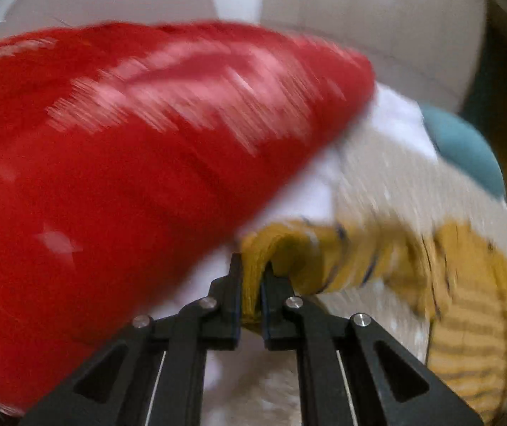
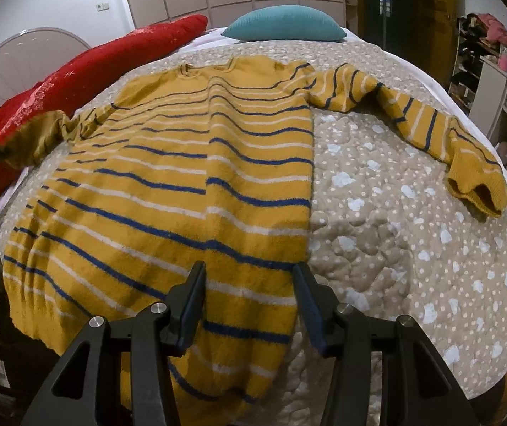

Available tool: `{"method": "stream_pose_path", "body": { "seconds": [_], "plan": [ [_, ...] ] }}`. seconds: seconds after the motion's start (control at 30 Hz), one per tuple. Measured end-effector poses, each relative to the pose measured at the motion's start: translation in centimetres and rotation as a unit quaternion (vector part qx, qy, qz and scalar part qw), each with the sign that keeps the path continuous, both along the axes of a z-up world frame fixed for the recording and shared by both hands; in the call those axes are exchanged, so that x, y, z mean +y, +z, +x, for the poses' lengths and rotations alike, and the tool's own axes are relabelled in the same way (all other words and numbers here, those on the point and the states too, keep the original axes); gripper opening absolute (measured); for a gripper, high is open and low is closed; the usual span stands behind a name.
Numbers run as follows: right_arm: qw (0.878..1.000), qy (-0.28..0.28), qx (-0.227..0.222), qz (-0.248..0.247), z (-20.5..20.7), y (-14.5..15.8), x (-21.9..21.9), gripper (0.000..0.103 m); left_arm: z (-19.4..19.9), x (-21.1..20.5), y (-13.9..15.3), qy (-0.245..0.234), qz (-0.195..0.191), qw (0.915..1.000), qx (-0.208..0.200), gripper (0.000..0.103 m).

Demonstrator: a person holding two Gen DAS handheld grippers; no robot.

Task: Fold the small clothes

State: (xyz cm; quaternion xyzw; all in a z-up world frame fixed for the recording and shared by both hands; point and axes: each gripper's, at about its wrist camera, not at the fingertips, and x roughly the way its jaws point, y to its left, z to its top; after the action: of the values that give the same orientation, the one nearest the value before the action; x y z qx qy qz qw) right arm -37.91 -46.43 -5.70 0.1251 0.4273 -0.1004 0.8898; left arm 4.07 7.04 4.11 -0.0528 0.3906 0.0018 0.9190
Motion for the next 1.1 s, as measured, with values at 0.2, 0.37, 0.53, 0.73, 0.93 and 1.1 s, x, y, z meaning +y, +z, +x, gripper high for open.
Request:
{"method": "stream_pose_path", "body": {
  "seconds": [0.2,0.37,0.53,0.73,0.93,1.1],
  "plan": [
    [1.0,-0.005,-0.009,0.005,0.6,-0.1,0.0,0.054,-0.1,4.6,6.7,0.069,0.01,0.9966,-0.043,0.008],
    [1.0,-0.006,-0.02,0.018,0.1,0.0,-0.4,0.053,-0.4,-0.1,9.3,0.043,0.032,0.9954,-0.079,0.008],
    [0.999,-0.004,-0.036,0.037,-0.6,-0.1,-0.8,0.052,-0.8,-9.0,10.2,-0.038,0.048,0.9934,-0.096,0.008],
    [0.997,-0.002,-0.055,0.054,-1.6,-0.5,-0.9,0.052,-3.3,-26.7,10.0,-0.21,0.025,0.9731,-0.091,0.008],
    [0.995,-0.002,-0.07,0.071,-2.4,-1.0,-1.8,0.052,-7.9,-43.5,5.7,-0.357,0.023,0.9326,-0.047,0.008],
    [0.991,0.002,-0.085,0.099,-3.1,-1.4,-2.7,0.052,-10.4,-50.5,0.5,-0.423,0.03,0.9052,0.027,0.011]
  ]
}}
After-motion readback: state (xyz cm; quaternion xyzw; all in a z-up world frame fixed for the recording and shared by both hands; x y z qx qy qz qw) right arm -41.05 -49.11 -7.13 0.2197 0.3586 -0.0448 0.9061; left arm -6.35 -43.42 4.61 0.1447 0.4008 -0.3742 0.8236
